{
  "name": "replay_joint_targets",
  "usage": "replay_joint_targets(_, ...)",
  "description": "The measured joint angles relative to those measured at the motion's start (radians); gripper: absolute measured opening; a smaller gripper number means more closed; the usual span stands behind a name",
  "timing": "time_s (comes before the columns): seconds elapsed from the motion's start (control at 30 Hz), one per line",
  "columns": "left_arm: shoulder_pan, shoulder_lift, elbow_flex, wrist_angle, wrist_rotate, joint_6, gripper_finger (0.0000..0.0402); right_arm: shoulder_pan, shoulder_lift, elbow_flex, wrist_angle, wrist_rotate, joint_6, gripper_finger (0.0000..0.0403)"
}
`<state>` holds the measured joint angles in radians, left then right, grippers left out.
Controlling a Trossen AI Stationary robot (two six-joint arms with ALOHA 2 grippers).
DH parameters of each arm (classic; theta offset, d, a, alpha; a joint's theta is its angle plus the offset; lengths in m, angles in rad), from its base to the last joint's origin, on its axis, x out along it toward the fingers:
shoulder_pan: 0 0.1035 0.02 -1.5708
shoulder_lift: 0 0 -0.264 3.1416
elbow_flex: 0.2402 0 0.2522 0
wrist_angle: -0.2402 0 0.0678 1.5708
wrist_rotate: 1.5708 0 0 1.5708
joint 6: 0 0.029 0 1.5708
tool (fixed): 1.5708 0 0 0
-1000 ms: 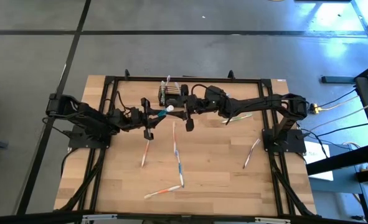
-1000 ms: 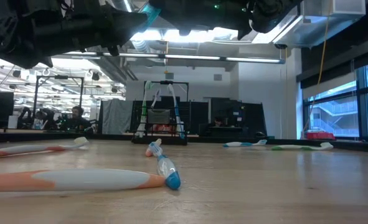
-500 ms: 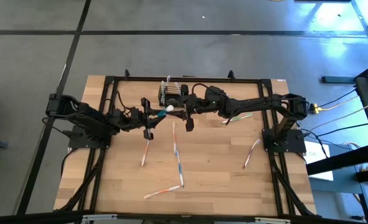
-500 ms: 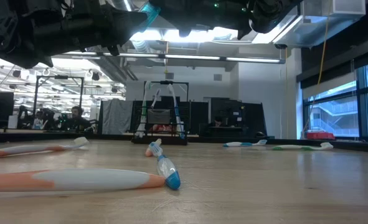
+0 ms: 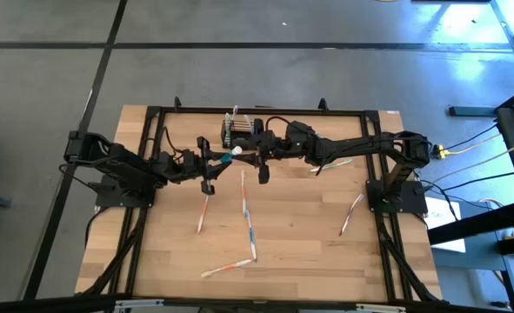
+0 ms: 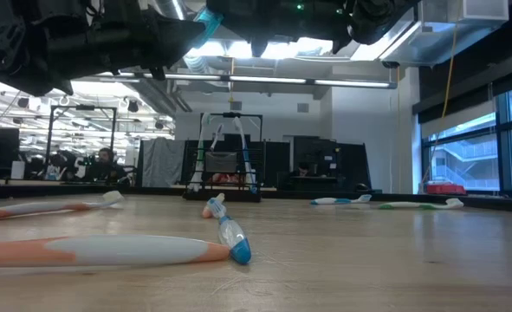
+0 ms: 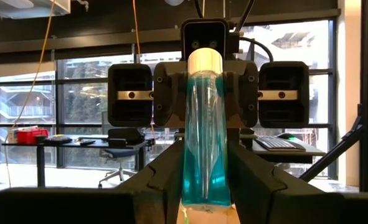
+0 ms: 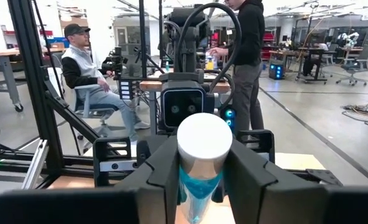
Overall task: Pick & Place toothbrushing station
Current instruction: Put the blue mouthwash bottle into the black wire organizer
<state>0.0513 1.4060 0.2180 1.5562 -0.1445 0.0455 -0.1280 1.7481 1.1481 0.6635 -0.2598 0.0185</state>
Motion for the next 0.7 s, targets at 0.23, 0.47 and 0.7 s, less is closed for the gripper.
replay_joint_targets(0.23,0.000,0.001,-0.001,-0.010,-0.064,0.004,0.0123,-0.001,-0.003,0.002,-0.037,0.062,0.001,0.0100)
replay_joint_targets(0.47,0.000,0.001,-0.001,-0.020,-0.116,0.003,0.0151,-0.001,-0.003,0.002,-0.080,0.132,0.008,0.0100)
replay_joint_targets(0.7,-0.001,0.001,-0.001,-0.012,-0.151,0.002,0.0208,-0.006,-0.003,0.002,-0.166,0.233,0.008,0.0100)
